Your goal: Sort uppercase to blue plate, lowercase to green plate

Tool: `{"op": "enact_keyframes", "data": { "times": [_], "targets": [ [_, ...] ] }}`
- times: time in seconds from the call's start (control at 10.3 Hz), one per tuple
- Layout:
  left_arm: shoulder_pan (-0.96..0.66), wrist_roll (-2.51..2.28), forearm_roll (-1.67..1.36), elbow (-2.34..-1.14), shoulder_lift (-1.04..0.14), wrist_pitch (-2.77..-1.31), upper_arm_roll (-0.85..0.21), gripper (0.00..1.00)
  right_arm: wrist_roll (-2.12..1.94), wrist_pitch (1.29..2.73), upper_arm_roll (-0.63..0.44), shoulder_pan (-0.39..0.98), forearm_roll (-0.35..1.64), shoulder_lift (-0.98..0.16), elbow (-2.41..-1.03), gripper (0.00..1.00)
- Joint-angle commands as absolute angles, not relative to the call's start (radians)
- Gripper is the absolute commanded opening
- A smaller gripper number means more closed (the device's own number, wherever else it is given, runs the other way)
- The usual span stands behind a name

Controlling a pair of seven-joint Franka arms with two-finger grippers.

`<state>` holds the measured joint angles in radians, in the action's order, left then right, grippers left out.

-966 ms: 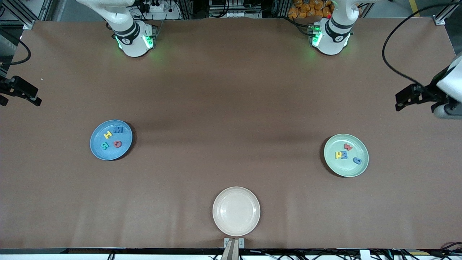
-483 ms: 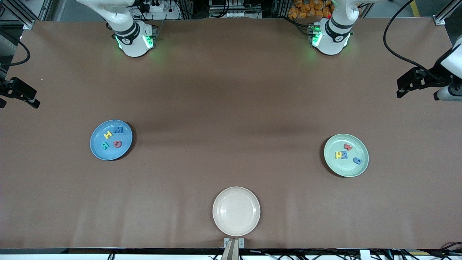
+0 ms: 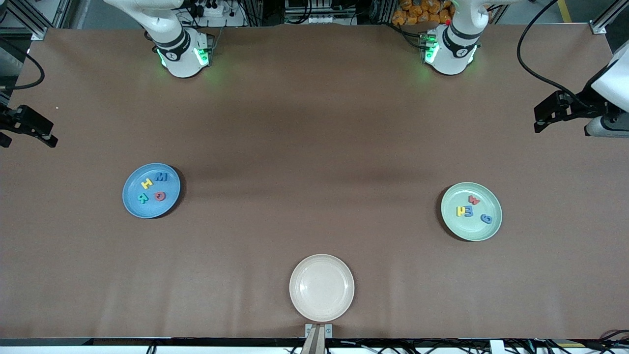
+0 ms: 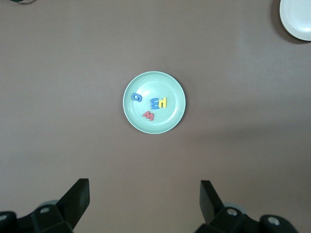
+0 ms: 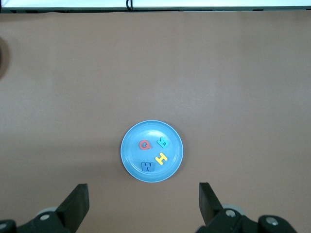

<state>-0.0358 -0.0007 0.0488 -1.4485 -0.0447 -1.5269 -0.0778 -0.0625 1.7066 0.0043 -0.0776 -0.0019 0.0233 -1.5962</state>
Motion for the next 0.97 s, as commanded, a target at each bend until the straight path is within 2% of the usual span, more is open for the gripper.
{"op": "enact_keyframes", "data": {
  "times": [0.0,0.87],
  "targets": [
    [-0.037,-0.015,0.034,-1.463,-0.025,-1.517,-0.078,1.00,-0.049,1.710,0.018,-0.086,-0.002,0.048,-1.620,1.00],
    [-0.035,-0.041,-0.029,-1.466,-0.026,-1.499,-0.064,1.00,-0.049,1.709,0.018,-0.078,-0.002,0.046,-1.621,1.00]
  ]
}}
